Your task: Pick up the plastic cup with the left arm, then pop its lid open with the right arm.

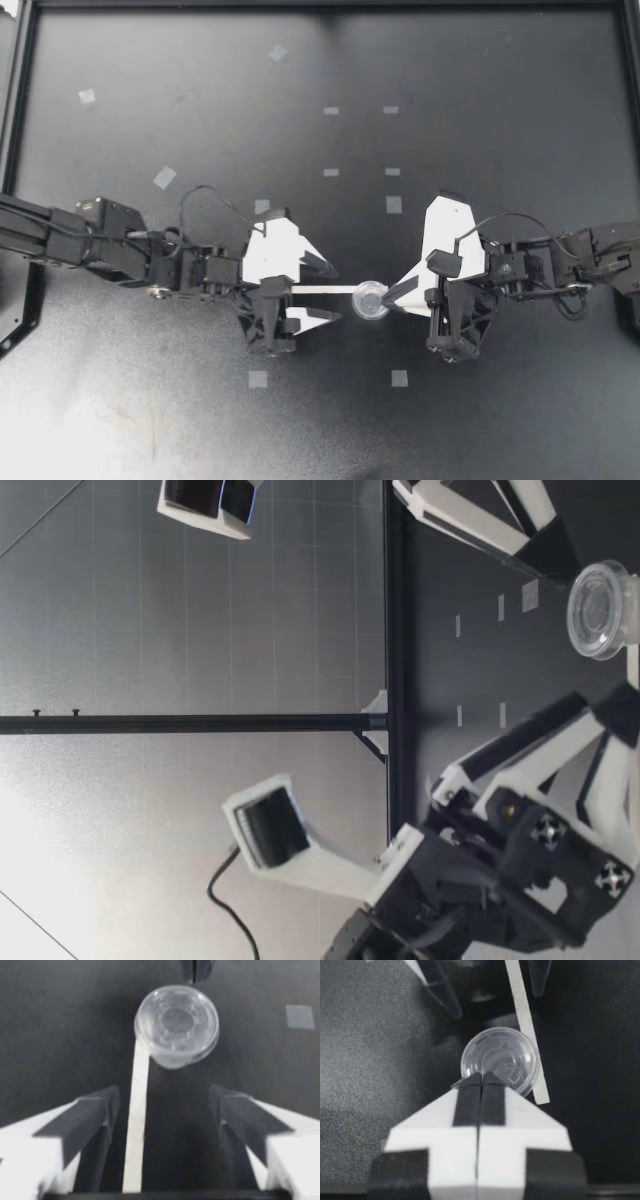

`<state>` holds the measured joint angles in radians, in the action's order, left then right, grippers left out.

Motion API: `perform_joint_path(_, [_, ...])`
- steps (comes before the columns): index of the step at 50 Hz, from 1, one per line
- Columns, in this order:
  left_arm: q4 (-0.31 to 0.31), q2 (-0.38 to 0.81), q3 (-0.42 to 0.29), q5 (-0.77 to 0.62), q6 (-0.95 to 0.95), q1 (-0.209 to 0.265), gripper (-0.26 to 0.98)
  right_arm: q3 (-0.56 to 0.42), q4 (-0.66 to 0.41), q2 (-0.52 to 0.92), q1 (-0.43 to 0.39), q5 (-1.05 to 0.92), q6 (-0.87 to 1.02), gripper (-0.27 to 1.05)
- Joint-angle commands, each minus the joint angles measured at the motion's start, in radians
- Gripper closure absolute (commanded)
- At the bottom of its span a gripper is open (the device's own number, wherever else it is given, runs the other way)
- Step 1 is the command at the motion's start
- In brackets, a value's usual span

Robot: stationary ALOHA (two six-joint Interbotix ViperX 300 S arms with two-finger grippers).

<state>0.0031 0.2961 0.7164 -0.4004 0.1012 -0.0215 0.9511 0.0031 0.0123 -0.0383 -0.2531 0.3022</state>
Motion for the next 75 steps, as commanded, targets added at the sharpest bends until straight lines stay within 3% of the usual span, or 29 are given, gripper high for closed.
perform_joint_path(1, [0.003, -0.015, -0.021, -0.006, -0.006, -0.002, 0.04, -0.017, 0.002, -0.011, -0.005, -0.009, 0.002, 0.89])
perform_joint_path(42, [0.003, 0.072, -0.121, -0.015, -0.011, -0.025, 0.04, -0.020, 0.002, 0.052, -0.005, -0.034, 0.029, 0.89])
perform_joint_path(62, [0.003, 0.077, -0.130, 0.002, -0.021, -0.025, 0.05, -0.020, -0.005, 0.054, -0.008, -0.035, 0.049, 0.89])
perform_joint_path(69, [0.003, 0.081, -0.132, 0.008, -0.021, -0.025, 0.14, -0.021, -0.005, 0.049, -0.008, -0.035, 0.049, 0.89])
perform_joint_path(75, [0.003, 0.086, -0.140, 0.008, -0.023, -0.025, 0.33, -0.020, -0.005, 0.043, -0.008, -0.035, 0.049, 0.89])
